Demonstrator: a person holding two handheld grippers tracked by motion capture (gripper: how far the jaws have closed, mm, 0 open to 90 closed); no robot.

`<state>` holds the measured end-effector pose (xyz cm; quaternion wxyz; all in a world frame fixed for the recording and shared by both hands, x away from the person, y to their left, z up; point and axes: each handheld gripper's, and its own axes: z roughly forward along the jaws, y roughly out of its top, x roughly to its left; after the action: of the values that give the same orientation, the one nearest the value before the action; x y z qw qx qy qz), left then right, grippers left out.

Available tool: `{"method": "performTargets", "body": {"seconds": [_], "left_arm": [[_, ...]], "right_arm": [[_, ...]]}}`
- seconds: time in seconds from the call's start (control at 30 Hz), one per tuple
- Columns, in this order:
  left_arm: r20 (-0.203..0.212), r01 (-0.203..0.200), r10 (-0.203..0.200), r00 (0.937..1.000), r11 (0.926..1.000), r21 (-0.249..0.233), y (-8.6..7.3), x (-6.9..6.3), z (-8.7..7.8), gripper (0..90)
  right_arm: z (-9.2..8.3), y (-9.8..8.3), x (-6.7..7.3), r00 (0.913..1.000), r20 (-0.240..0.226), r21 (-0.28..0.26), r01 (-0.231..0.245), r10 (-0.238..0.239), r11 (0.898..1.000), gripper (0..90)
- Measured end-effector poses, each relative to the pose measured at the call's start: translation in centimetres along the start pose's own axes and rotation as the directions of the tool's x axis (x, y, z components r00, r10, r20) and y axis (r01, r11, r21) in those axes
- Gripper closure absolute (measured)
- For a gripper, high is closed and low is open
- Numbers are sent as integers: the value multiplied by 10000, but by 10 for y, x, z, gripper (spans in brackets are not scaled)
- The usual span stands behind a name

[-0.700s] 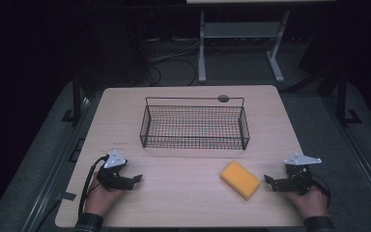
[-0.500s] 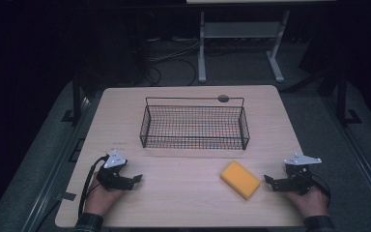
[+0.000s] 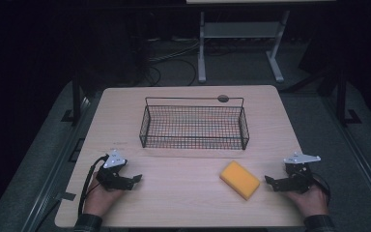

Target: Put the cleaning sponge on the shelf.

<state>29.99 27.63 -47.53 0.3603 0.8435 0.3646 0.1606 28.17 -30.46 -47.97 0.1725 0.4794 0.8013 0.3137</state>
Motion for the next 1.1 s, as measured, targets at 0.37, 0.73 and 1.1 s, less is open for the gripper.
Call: {"method": "performTargets", "body": {"seconds": [0.37,0.73,1.1], "left_arm": [[-1,0,0,10000,10000,-1,0,0,0,128],[4,0,0,10000,10000,1,0,0,0,128],[0,-1,1,10000,10000,1,0,0,0,128]], "right_arm": [[-10,4,-2,9996,-68,142,-268,269,9995,18],[-18,11,1,9999,-138,440,-77,83,9990,18],[-26,18,4,9998,-214,361,40,-33,9993,18]]}}
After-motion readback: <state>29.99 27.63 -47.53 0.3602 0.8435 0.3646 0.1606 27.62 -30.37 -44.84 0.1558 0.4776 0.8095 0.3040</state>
